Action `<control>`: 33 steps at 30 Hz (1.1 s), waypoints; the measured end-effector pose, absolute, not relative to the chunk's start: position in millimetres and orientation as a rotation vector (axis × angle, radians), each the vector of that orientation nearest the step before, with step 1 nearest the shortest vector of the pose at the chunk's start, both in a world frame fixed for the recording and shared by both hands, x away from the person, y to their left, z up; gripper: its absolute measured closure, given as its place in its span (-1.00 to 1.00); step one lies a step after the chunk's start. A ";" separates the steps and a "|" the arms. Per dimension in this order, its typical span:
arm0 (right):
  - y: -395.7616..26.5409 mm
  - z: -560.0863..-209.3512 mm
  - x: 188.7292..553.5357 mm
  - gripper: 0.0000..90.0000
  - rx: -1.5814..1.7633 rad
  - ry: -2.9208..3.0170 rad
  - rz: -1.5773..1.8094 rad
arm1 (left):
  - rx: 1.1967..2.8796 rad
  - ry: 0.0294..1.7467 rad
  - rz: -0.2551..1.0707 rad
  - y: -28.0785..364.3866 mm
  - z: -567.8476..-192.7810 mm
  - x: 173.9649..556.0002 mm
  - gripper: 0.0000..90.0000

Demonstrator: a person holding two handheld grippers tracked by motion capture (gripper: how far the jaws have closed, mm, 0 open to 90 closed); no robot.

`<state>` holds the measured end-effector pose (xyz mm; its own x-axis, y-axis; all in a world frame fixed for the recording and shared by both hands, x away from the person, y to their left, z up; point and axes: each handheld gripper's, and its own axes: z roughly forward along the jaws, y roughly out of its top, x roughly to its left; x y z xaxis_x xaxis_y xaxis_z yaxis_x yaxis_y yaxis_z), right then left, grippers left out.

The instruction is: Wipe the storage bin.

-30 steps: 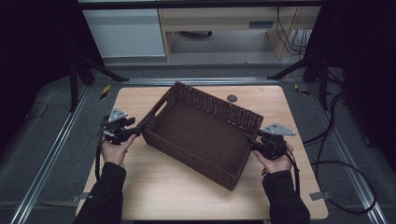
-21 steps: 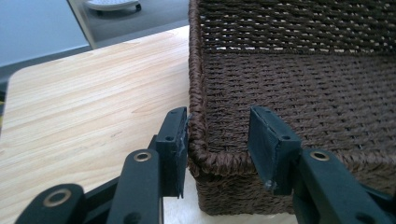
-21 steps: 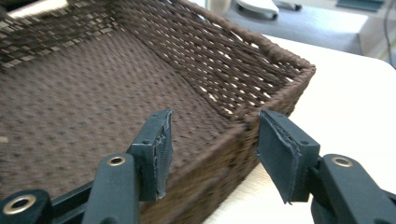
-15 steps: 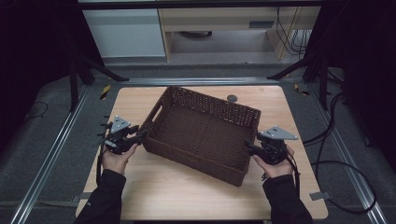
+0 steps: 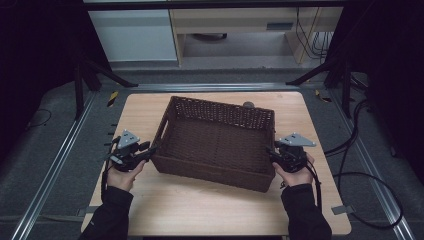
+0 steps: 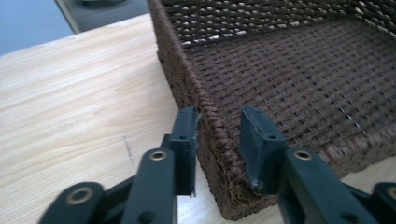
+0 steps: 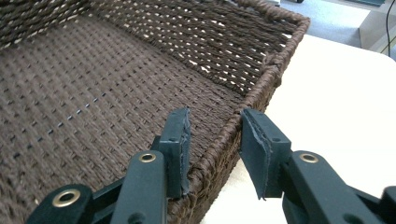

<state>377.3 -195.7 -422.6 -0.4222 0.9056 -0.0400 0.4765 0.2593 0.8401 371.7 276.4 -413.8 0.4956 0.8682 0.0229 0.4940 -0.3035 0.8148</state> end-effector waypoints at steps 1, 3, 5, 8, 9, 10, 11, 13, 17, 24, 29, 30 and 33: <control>-196.8 -422.6 377.3 0.27 1.244 2.004 1.073 | 1.950 1.106 0.596 276.0 -414.3 368.8 0.55; -198.4 -420.5 374.5 0.21 1.234 1.992 1.086 | 1.949 1.102 0.601 275.9 -413.6 365.9 0.60; -200.2 -416.7 370.4 0.20 1.230 1.988 1.105 | 1.938 1.101 0.595 276.8 -413.7 362.7 0.62; -201.5 -412.9 364.2 0.27 1.224 1.999 1.117 | 1.934 1.090 0.584 277.9 -413.7 355.8 0.62; -201.6 -412.9 360.7 0.34 1.219 2.015 1.108 | 1.929 1.083 0.577 278.4 -414.0 350.8 0.62; -201.3 -413.3 359.7 0.39 1.220 2.025 1.101 | 1.926 1.079 0.573 278.7 -414.1 347.5 0.62; -201.1 -414.2 359.4 0.45 1.219 2.037 1.084 | 1.923 1.076 0.571 278.9 -414.3 344.6 0.62; -200.7 -416.4 360.3 0.54 1.230 2.048 1.071 | 1.921 1.073 0.570 279.2 -414.3 339.8 0.62; -199.2 -417.0 362.1 0.57 1.222 2.041 1.067 | 1.920 1.074 0.565 280.1 -414.0 335.0 0.61; -199.3 -419.3 367.3 0.58 1.206 2.032 1.092 | 1.930 1.065 0.572 280.2 -413.4 330.9 0.61; -198.9 -421.0 369.6 0.59 1.197 2.024 1.101 | 1.930 1.062 0.568 280.8 -413.2 328.6 0.60; -198.8 -421.2 370.2 0.59 1.198 2.023 1.102 | 1.929 1.062 0.568 280.9 -413.3 328.5 0.60; -198.1 -421.4 371.0 0.59 1.200 2.024 1.100 | 1.926 1.062 0.564 281.4 -413.5 328.8 0.60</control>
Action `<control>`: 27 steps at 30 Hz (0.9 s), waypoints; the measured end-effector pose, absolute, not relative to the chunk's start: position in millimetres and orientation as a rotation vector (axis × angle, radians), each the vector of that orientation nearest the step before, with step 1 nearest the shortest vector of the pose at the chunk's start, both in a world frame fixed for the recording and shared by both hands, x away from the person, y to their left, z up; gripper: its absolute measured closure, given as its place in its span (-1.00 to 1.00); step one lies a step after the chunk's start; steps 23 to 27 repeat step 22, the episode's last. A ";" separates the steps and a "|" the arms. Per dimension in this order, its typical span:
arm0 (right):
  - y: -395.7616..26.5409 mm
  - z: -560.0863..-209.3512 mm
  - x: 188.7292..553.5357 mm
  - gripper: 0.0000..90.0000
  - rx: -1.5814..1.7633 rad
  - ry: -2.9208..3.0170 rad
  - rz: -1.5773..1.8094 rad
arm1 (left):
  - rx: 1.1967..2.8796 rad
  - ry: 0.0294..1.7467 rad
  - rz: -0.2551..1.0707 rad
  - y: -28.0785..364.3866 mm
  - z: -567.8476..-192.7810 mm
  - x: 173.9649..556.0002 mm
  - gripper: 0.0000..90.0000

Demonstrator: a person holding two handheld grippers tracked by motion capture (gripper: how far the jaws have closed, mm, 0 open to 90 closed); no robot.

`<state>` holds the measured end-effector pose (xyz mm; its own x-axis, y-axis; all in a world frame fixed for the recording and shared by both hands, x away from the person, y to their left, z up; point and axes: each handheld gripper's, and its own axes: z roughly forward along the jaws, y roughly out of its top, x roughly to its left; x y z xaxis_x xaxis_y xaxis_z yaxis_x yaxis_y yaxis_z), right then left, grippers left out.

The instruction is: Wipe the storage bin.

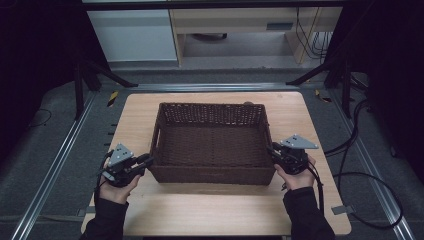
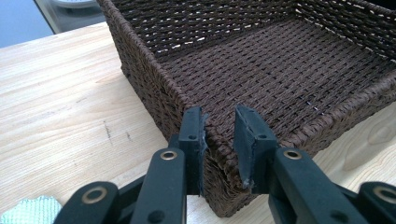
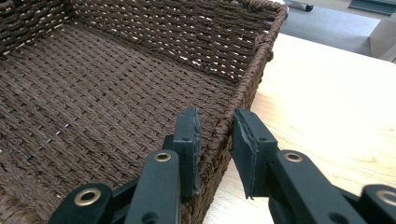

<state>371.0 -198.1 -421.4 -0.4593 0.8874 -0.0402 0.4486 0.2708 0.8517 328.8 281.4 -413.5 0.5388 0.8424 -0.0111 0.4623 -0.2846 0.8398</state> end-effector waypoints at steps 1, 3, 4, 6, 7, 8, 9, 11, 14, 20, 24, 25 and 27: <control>-197.9 -421.1 370.8 0.59 1.200 2.024 1.096 | 1.925 1.061 0.560 282.0 -413.5 329.2 0.60; -197.8 -420.9 370.6 0.58 1.202 2.024 1.094 | 1.925 1.061 0.559 282.1 -413.6 329.4 0.59; -197.7 -420.8 370.5 0.58 1.204 2.025 1.093 | 1.925 1.064 0.559 282.3 -413.6 330.0 0.59; -197.5 -420.3 369.8 0.58 1.207 2.029 1.092 | 1.925 1.064 0.559 282.5 -413.5 330.4 0.59; -197.4 -420.4 369.5 0.58 1.208 2.028 1.093 | 1.925 1.064 0.558 282.6 -413.5 330.5 0.59; -197.2 -420.5 369.3 0.58 1.208 2.028 1.092 | 1.926 1.064 0.559 282.6 -413.4 330.6 0.59; -197.2 -420.5 369.4 0.58 1.208 2.027 1.092 | 1.927 1.065 0.559 282.5 -413.3 330.6 0.59; -197.6 -420.4 369.7 0.57 1.210 2.029 1.096 | 1.928 1.064 0.559 282.5 -413.2 330.6 0.59; -198.3 -419.5 369.6 0.48 1.214 2.034 1.102 | 1.915 1.069 0.569 283.8 -411.2 330.2 0.49; -206.0 -405.3 363.6 -0.23 1.199 1.918 1.156 | 1.831 1.083 0.596 295.9 -399.3 327.5 0.12; -210.0 -401.6 361.9 -0.35 1.200 1.886 1.168 | 1.792 1.104 0.632 306.3 -395.4 327.1 0.04; -210.0 -401.6 361.9 -0.35 1.200 1.886 1.168 | 1.792 1.104 0.632 306.3 -395.4 327.1 0.04; -210.0 -401.6 361.9 -0.35 1.200 1.886 1.168 | 1.792 1.104 0.632 306.3 -395.4 327.1 0.04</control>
